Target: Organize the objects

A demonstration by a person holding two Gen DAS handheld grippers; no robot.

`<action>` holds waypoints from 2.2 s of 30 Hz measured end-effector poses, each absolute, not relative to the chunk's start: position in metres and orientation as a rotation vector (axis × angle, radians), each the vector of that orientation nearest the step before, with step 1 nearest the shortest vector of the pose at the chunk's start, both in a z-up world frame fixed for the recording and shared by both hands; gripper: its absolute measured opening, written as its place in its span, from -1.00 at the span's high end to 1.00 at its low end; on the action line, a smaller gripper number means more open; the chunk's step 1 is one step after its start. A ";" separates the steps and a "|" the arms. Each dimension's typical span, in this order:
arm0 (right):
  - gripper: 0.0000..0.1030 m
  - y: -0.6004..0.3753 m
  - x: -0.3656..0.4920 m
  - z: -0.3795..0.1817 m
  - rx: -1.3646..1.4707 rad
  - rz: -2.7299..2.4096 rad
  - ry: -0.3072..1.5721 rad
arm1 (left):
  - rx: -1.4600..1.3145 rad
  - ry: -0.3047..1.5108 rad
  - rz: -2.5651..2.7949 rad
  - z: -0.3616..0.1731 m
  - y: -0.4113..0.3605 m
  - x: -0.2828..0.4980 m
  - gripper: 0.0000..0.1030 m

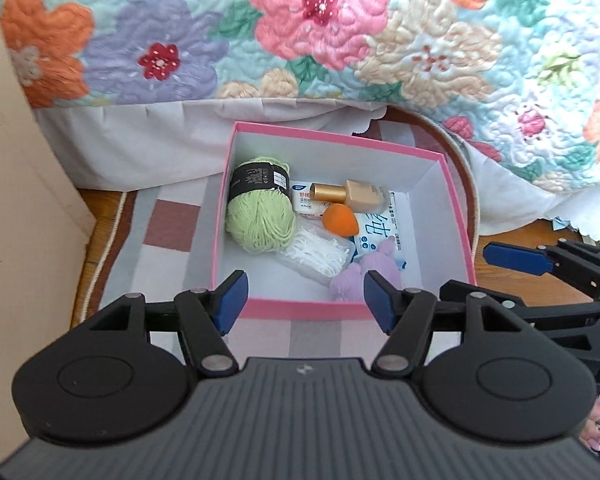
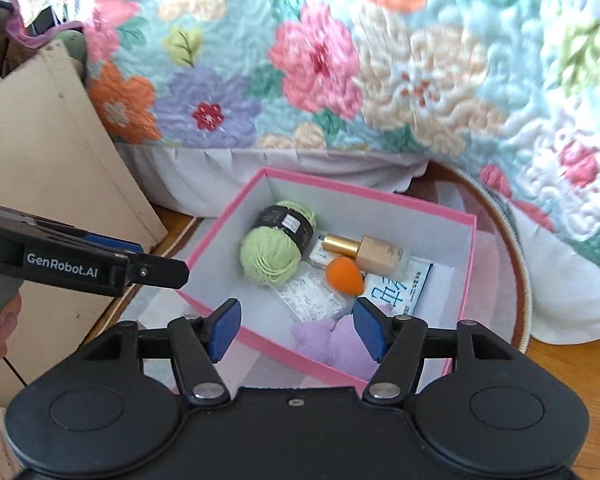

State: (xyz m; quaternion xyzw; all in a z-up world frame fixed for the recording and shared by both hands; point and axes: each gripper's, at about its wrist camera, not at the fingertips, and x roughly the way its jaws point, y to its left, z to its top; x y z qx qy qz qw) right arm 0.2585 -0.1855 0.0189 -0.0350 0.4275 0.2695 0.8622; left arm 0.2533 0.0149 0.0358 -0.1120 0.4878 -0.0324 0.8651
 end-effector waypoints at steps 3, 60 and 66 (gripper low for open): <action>-0.33 -0.187 0.242 0.030 -0.057 0.568 0.887 | -0.215 1.009 -0.061 0.048 0.015 0.238 -0.23; -0.79 -0.203 0.122 0.032 -0.082 0.212 1.028 | -0.079 1.115 0.099 0.053 0.014 0.108 -1.00; -0.79 -0.206 0.122 0.030 -0.071 0.197 1.048 | -0.071 1.127 0.098 0.052 0.014 0.106 -1.00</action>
